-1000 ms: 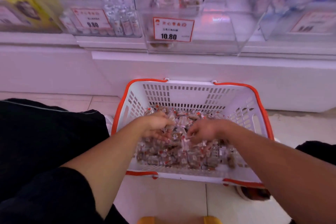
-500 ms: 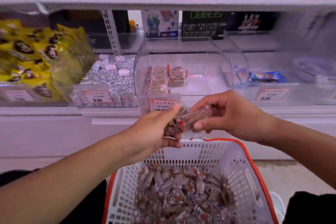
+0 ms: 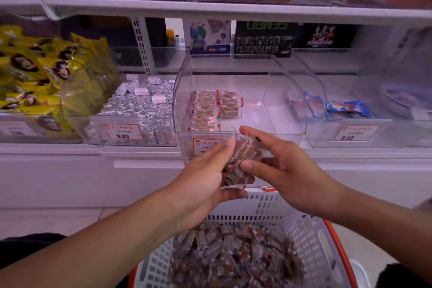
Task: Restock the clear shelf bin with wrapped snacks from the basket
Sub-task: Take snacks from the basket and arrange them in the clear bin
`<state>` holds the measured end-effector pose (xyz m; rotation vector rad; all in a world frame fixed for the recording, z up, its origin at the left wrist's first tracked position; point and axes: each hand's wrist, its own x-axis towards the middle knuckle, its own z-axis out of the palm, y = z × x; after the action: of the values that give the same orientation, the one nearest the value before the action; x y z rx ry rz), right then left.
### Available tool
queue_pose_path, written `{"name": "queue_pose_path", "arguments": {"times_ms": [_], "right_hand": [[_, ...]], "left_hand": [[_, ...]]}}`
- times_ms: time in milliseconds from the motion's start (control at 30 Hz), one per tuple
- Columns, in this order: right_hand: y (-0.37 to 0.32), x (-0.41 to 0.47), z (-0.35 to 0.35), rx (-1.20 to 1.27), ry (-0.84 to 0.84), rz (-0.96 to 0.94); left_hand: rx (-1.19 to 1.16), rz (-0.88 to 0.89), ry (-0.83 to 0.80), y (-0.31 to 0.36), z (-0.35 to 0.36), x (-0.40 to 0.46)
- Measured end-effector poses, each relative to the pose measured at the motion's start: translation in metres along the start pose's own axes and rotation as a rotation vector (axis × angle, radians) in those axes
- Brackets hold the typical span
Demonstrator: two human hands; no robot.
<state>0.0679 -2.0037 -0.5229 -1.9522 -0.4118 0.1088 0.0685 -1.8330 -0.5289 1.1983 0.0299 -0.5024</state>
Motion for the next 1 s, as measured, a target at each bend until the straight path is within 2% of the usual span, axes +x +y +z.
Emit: {"name": "queue_pose_path", "arguments": {"times_ms": [167,333,433,600,700,833,933,1000], "right_hand": [[0.002,-0.008,0.017,-0.084,0.017,-0.061],[0.004,-0.011,0.022,-0.2,0.089,-0.146],[0.002,-0.013,0.021,-0.197,0.097,-0.157],[-0.005,-0.009,0.021,0.05,0.134,-0.134],[-0.006,-0.009,0.02,0.055,0.113,-0.151],[-0.014,-0.003,0.007,-0.088,0.058,-0.183],[-0.03,0.011,-0.008,-0.336,0.035,-0.271],[-0.042,0.025,-0.017,-0.357,0.001,-0.28]], "left_hand": [[0.077,0.057,0.161,-0.006,0.002,0.0],[0.108,0.147,0.209,-0.003,0.002,0.001],[0.084,0.127,0.198,0.001,0.003,0.001],[-0.126,-0.026,0.034,0.011,0.006,-0.005],[-0.028,0.061,0.065,0.007,0.01,-0.005],[0.225,0.16,0.143,0.01,0.005,-0.002],[0.437,0.193,0.116,0.023,0.002,0.0],[0.427,0.194,0.072,0.041,0.0,-0.001]]}}
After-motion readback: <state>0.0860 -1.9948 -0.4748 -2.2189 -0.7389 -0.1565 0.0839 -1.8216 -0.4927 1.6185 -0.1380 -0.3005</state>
